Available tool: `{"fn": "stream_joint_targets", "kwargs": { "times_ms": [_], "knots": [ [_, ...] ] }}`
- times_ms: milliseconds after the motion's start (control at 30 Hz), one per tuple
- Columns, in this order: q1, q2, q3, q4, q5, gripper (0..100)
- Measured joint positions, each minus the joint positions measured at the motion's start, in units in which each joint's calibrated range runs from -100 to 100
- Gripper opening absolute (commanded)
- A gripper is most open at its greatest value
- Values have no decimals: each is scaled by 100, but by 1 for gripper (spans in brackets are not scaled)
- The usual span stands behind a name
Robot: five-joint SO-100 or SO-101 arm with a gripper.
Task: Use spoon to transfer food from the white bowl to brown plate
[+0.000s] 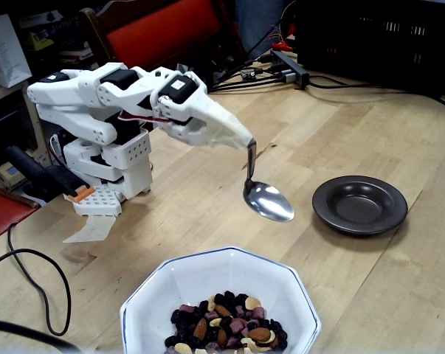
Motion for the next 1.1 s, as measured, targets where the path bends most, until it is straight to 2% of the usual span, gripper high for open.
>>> {"fn": "stream_joint_targets", "kwargs": {
  "times_ms": [433, 800, 1100],
  "knots": [
    [0, 1915, -1481, 0, 0, 4],
    [0, 2696, -2247, 0, 15, 4],
    [0, 2722, -2247, 0, 684, 4]
  ]
}}
